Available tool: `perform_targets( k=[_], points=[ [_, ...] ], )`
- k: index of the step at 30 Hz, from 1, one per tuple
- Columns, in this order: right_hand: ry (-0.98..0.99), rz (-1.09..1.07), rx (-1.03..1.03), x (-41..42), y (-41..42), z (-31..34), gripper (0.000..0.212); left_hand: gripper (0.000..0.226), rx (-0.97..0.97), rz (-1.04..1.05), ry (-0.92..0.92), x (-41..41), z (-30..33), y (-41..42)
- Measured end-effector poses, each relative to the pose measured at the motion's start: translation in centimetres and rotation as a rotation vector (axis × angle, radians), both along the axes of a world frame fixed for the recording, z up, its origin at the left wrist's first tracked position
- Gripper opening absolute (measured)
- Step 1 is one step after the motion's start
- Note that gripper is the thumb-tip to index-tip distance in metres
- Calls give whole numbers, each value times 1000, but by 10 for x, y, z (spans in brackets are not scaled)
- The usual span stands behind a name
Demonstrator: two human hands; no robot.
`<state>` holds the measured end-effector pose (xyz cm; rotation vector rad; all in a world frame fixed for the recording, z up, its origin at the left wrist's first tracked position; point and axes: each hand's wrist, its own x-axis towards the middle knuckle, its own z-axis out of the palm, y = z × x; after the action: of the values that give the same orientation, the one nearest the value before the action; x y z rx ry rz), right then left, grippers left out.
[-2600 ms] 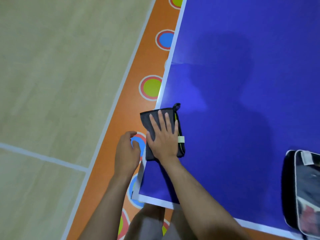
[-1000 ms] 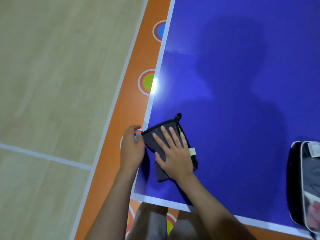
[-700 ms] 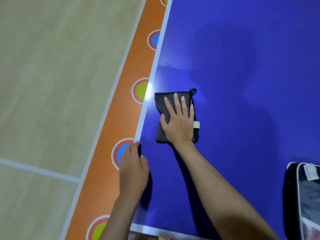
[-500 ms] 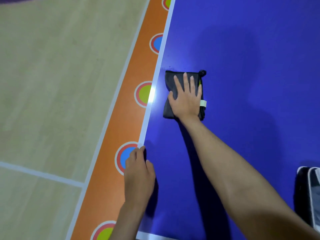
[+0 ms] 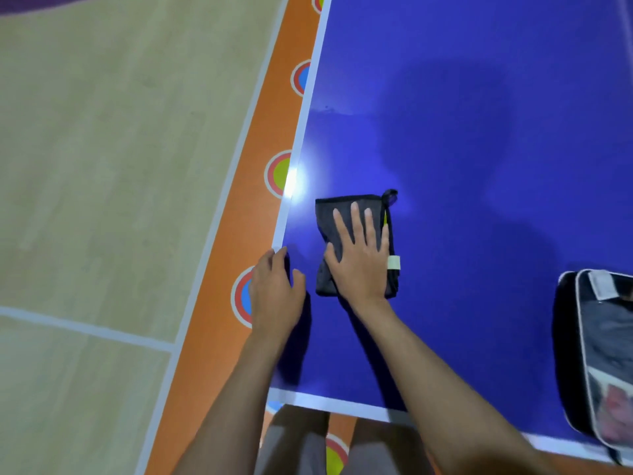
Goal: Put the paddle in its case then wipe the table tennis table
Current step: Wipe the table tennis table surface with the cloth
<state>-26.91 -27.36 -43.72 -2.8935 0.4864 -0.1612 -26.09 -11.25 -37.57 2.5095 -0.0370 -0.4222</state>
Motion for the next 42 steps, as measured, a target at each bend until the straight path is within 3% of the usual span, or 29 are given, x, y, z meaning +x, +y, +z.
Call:
perform_targets(
  k=[8,14,24,34,38,42],
  points=[
    [164,-30,38,-170,82,11,72,49,-45,46,48,3,8,2],
    [163,84,31,-189,82,7,77,47,20,31,16,-1,3,1],
    [57,-63,9,-19,-7,1,65,48,77,70,-90,-7,-9,-9],
    [-54,-97,-26,175,-105,-7,62,50,292,85,-173,-12,-21,-21],
    [5,-35,-53,202,-126,-6,63,55,303,89,-192,-14,-23,-26],
    [-24,-3,-43,172,-117,-10,60,56,260,114,-136,-15,-18,-25]
  ],
)
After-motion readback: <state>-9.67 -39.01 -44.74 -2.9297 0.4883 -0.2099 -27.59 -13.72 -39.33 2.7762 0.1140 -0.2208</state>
